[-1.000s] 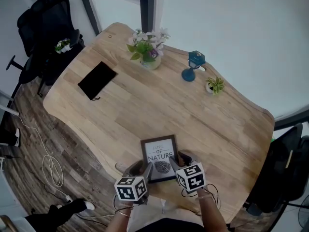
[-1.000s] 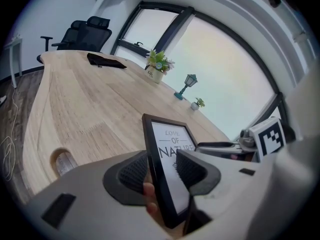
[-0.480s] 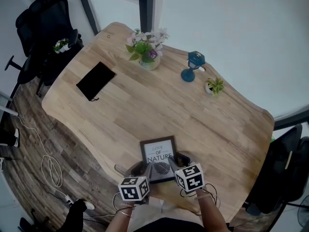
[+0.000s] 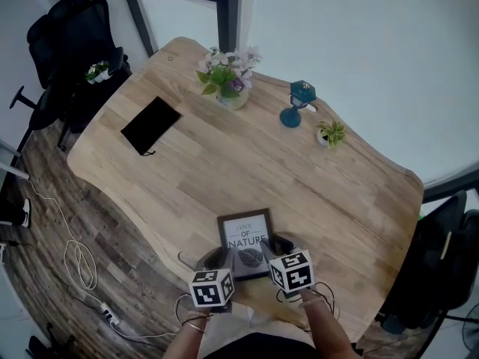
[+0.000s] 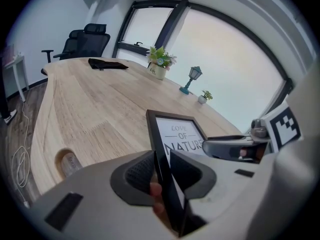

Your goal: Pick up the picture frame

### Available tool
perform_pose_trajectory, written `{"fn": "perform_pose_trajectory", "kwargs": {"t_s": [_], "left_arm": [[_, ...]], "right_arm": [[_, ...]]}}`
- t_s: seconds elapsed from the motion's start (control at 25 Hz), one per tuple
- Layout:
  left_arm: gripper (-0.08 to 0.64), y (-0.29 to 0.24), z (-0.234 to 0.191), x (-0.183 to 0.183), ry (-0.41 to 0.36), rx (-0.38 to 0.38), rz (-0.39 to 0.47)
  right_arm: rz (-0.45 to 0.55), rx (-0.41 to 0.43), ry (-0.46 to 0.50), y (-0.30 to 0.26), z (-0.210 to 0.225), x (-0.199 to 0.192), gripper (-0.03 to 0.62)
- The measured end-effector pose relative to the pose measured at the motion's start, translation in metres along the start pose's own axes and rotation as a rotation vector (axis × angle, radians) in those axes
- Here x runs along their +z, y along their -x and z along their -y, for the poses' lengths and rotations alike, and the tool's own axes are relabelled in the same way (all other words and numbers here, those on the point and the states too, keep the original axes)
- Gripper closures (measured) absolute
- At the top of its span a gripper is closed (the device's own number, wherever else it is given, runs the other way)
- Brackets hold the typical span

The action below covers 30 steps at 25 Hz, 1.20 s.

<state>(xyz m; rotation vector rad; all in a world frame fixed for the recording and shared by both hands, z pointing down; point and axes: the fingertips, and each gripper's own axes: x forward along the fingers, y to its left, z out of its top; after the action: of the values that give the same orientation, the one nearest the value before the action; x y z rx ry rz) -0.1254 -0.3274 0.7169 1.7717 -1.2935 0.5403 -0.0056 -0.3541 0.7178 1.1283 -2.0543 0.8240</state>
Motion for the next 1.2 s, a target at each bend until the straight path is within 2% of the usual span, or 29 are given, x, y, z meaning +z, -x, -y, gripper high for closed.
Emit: {"fn": "perform_pose_trajectory", "kwargs": {"t_s": [0.2, 0.52, 1.2], "left_arm": [[0.466, 0.001, 0.001, 0.001, 0.008, 0.006, -0.003], [0.474, 0.009, -0.002, 0.001, 0.004, 0.024, -0.006], [0.489, 0.040, 0.007, 0.002, -0.018, 0.041, 0.064]], "right_arm": [[0.006, -0.020, -0.031, 0.001, 0.001, 0.001, 0.454], [0.024, -0.032, -0.012, 0.008, -0.004, 0.003, 0.468], [0.116, -0.039, 0.035, 0.038, -0.015, 0.012, 0.512]]}}
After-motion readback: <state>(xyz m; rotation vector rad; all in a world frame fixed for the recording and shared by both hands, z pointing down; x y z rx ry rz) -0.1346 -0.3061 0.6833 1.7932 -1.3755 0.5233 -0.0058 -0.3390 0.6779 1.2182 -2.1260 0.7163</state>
